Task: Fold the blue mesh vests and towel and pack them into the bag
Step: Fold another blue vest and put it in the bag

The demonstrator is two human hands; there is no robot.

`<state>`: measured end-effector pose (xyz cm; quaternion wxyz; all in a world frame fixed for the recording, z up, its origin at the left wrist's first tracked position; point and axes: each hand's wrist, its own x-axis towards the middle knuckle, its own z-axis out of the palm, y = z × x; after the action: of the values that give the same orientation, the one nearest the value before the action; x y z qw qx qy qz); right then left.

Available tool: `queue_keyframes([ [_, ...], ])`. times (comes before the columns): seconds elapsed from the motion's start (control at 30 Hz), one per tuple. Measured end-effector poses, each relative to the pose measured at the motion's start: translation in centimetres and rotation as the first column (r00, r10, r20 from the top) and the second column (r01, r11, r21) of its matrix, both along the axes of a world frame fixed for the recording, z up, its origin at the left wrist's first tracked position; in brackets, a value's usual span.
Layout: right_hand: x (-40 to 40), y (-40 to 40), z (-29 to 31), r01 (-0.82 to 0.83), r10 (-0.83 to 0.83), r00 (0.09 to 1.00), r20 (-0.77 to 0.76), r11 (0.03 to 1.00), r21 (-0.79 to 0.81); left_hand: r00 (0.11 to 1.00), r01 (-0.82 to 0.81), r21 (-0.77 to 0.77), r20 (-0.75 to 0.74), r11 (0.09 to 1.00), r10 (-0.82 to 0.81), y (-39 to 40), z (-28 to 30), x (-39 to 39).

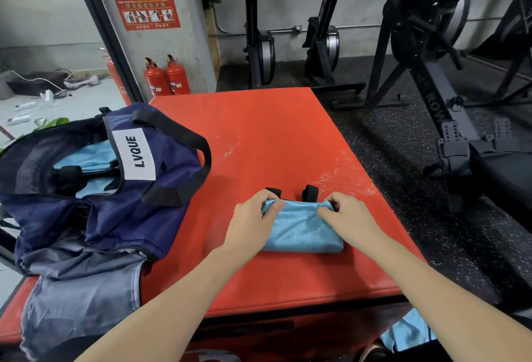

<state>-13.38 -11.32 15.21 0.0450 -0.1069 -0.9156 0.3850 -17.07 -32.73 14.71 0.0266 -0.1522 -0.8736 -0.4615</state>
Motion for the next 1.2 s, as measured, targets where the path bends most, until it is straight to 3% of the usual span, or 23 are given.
queue_keyframes([
  [0.1,-0.3,0.0,-0.5,0.053,-0.061,0.995,0.073,0.992,0.113,0.997,-0.074,-0.066,0.026,0.995,0.076,0.2,-0.6,-1.1],
  [0.17,-0.3,0.1,-0.6,0.084,-0.113,0.986,0.121,0.972,0.218,0.991,-0.123,-0.205,0.026,0.971,0.131,0.4,-0.6,-1.3],
  [0.23,-0.4,0.2,-0.4,0.1,-0.143,0.978,0.154,0.961,0.257,0.982,-0.18,-0.39,-0.123,0.903,0.142,0.5,-0.6,-1.4],
  [0.3,-0.5,0.3,-0.4,0.109,-0.159,0.971,0.18,0.959,0.261,0.944,-0.149,-0.382,-0.329,0.912,0.017,0.7,-0.9,-1.8],
  [0.37,-0.6,0.4,-0.3,0.11,-0.166,0.967,0.193,0.957,0.269,0.886,0.002,-0.369,-0.431,0.929,-0.173,0.6,-1.6,-2.7],
  [0.47,-0.6,0.3,-0.3,0.114,-0.172,0.968,0.182,0.95,0.29,0.879,0.186,-0.459,-0.318,0.869,-0.356,0.4,-1.9,-3.3],
  [0.53,-0.5,0.4,-0.2,0.124,-0.181,0.969,0.17,0.946,0.299,0.901,0.247,-0.456,-0.217,0.855,-0.376,0.4,-1.6,-3.2],
  [0.63,-0.2,0.4,0.0,0.163,-0.214,0.968,0.134,0.935,0.316,0.943,0.178,-0.576,-0.13,0.797,-0.305,0.7,-0.4,-2.3],
  [0.73,0.2,0.2,0.0,0.223,-0.252,0.966,0.062,0.929,0.294,0.965,-0.005,-0.728,-0.183,0.686,-0.187,1.4,0.8,-1.0],
  [0.83,0.4,0.0,0.0,0.206,-0.239,0.964,0.113,0.947,0.245,0.995,0.031,-0.673,-0.048,0.739,-0.086,1.8,1.5,0.5],
  [0.97,0.6,-0.6,-0.4,0.087,-0.113,0.971,0.21,0.988,0.128,0.981,0.167,-0.52,0.171,0.838,-0.09,1.8,2.0,2.2],
  [1.2,-0.3,-1.6,0.1,0.063,0.003,0.962,0.274,0.971,-0.232,0.998,0.034,-0.542,0.063,0.839,0.0,1.0,2.2,2.5],
])
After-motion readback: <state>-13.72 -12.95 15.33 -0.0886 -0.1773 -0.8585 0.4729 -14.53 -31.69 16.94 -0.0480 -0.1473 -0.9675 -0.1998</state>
